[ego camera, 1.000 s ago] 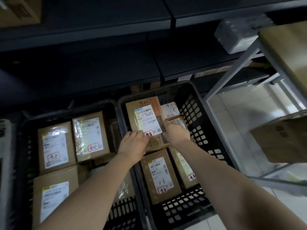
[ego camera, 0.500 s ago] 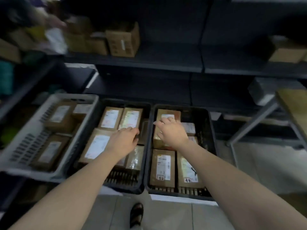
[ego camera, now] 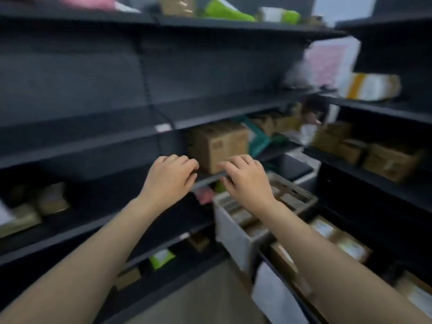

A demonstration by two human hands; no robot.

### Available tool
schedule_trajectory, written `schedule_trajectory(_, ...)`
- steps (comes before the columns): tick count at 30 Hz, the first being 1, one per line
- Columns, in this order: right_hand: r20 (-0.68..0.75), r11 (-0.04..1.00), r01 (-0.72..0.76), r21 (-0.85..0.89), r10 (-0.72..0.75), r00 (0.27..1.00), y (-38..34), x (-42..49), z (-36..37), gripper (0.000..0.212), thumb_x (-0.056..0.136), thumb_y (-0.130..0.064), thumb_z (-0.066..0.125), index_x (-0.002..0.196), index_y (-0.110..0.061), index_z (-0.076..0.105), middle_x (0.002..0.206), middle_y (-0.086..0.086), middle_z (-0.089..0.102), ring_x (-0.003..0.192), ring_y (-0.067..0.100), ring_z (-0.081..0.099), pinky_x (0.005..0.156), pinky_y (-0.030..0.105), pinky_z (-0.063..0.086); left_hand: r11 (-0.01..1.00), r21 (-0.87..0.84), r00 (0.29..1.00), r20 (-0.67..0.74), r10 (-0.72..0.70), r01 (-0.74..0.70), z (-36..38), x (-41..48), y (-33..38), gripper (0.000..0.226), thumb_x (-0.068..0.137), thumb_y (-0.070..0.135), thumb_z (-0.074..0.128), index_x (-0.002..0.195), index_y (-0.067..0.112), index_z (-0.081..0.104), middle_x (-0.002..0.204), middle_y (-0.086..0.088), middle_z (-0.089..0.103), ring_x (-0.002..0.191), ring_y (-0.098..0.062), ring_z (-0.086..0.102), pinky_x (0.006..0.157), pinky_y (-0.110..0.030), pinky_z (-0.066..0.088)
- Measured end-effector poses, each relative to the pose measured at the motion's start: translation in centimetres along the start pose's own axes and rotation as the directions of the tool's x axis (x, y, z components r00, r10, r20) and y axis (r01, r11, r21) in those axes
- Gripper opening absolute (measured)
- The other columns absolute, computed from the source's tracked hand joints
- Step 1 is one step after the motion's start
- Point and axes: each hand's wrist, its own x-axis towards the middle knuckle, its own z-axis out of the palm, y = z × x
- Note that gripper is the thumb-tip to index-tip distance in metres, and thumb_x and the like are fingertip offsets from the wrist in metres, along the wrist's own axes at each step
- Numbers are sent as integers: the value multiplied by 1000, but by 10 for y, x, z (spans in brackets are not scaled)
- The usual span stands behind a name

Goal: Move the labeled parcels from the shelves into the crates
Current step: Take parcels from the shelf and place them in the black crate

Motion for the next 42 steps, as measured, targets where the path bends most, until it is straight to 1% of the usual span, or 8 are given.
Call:
schedule_trajectory(6, -193, 949, 263, 174, -229, 954, -194, 128, 44, 28, 84, -27, 60, 109, -17, 69, 101, 1, 68, 94, 25, 64, 75, 38, 51, 936, 271, 975, -43, -219, 222, -116, -99, -174, 8, 79, 20, 67, 87, 17, 65, 77, 0, 66, 74, -26, 63, 67, -37, 47)
schedule_trajectory(9, -245, 908, 329, 260, -268, 932, -275, 171, 61, 34, 86, -31, 49, 110, -17, 69, 101, 0, 68, 95, 24, 64, 74, 38, 51, 869, 389, 951, -69, -302, 304, -162, -146, -244, 10, 76, 18, 71, 85, 16, 66, 72, -2, 65, 66, -28, 63, 59, -37, 48)
schedule_trajectory(12, -277, 861, 401, 313, -321, 906, -339, 200, 81, 29, 85, -25, 63, 111, -16, 69, 102, 1, 68, 96, 24, 64, 75, 37, 51, 826, 415, 920, -80, -383, 380, -194, -190, -297, 10, 77, 16, 71, 86, 15, 68, 73, -1, 66, 65, -26, 62, 61, -35, 45)
schedule_trajectory(15, -295, 816, 457, 352, -367, 882, -394, 225, 102, 31, 80, -21, 74, 110, -16, 70, 101, 1, 69, 94, 24, 65, 74, 36, 51, 773, 430, 877, -109, -468, 466, -212, -228, -339, 9, 83, 18, 65, 91, 16, 69, 80, 0, 68, 71, -22, 62, 67, -33, 43)
schedule_trajectory(21, -322, 704, 559, 438, -458, 829, -493, 275, 144, 28, 83, -26, 62, 108, -18, 71, 100, -1, 69, 93, 22, 64, 74, 34, 50, 652, 512, 799, -123, -589, 559, -231, -275, -411, 19, 91, 26, 54, 105, 20, 65, 93, 3, 67, 85, -17, 62, 79, -33, 44)
schedule_trajectory(26, -344, 590, 620, 517, -520, 782, -565, 318, 179, 31, 82, -23, 73, 112, -19, 70, 105, -2, 69, 99, 19, 64, 82, 34, 50, 552, 555, 730, -154, -666, 622, -246, -310, -469, 26, 94, 32, 49, 117, 27, 58, 105, 8, 63, 100, -13, 58, 89, -33, 42)
schedule_trajectory(36, -437, 281, 728, 626, -647, 625, -773, 366, 226, 31, 81, -18, 73, 111, -16, 70, 102, 0, 68, 96, 21, 64, 77, 37, 51, 287, 655, 547, -232, -805, 699, -308, -449, -571, 26, 88, 30, 58, 114, 26, 61, 103, 7, 63, 96, -17, 61, 78, -34, 46)
schedule_trajectory(42, -345, 324, 728, 604, -717, 605, -902, 389, 245, 38, 93, -30, 58, 130, -22, 58, 123, 0, 60, 115, 23, 53, 91, 40, 45, 268, 650, 521, -231, -822, 711, -347, -530, -659, 29, 91, 32, 50, 119, 27, 57, 113, 8, 59, 105, -16, 55, 85, -32, 42)
